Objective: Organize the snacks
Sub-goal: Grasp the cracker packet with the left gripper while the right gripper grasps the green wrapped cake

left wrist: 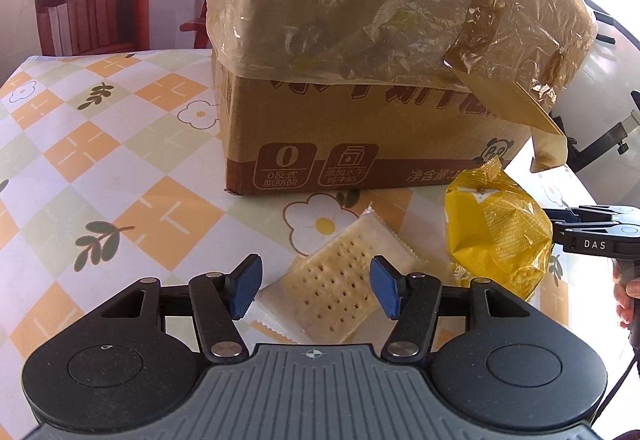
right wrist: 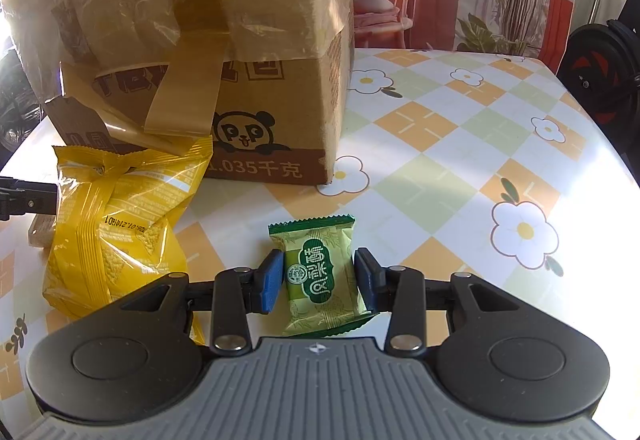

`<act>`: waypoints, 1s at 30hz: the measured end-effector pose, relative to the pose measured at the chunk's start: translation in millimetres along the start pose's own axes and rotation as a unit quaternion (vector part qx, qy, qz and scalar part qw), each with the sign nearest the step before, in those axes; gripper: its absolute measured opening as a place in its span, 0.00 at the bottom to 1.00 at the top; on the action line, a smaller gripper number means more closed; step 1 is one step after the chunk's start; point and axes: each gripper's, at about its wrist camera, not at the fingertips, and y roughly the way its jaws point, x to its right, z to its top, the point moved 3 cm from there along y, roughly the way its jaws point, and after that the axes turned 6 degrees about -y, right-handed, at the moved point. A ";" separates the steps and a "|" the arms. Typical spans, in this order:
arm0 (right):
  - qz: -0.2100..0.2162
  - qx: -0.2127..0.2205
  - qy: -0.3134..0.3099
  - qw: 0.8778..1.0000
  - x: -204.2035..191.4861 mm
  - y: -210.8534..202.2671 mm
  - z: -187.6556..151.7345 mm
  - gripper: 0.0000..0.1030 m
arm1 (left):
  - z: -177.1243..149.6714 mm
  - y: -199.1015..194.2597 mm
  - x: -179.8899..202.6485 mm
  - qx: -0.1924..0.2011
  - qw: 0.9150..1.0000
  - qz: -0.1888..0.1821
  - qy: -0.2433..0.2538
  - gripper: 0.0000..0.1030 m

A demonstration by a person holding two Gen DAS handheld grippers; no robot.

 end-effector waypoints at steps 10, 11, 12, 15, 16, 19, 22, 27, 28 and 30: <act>0.007 -0.001 0.007 1.000 -2.7 1.1 -0.5 0.40 | -16.6 -3.3 13.8 -0.012 0.999 0.022 0.022 0.65; 0.006 -0.001 0.007 1.000 -2.9 1.1 -0.6 0.40 | -13.9 -0.6 16.1 -0.012 0.999 0.024 0.020 0.65; 0.008 -0.001 0.009 1.000 -3.0 1.0 -0.8 0.40 | -11.9 1.5 18.3 -0.010 0.999 0.028 0.020 0.65; 0.010 0.001 0.007 1.000 -4.6 -0.1 -2.1 0.40 | -6.9 9.0 23.9 -0.006 0.999 0.037 0.019 0.65; 0.009 0.002 0.005 1.000 -5.3 -0.4 -2.6 0.40 | -6.1 10.4 25.7 -0.004 0.999 0.040 0.019 0.65; 0.008 0.005 0.004 1.000 -6.0 -0.7 -3.2 0.40 | -6.3 12.7 29.7 0.002 0.999 0.047 0.026 0.64; 0.009 0.006 0.004 1.000 -5.3 -0.7 -3.0 0.40 | -8.0 10.1 31.6 0.008 0.998 0.056 0.032 0.59; 0.008 0.007 0.003 1.000 -5.6 -0.9 -3.2 0.40 | -12.5 3.1 27.2 0.017 0.997 0.068 0.018 0.49; 0.008 0.007 0.004 1.000 -5.6 -0.9 -3.4 0.40 | -14.9 1.3 26.1 0.020 0.997 0.069 0.014 0.49; 0.008 0.008 0.004 1.000 -5.5 -1.1 -3.4 0.40 | -20.7 -3.6 25.0 0.027 0.997 0.074 0.004 0.49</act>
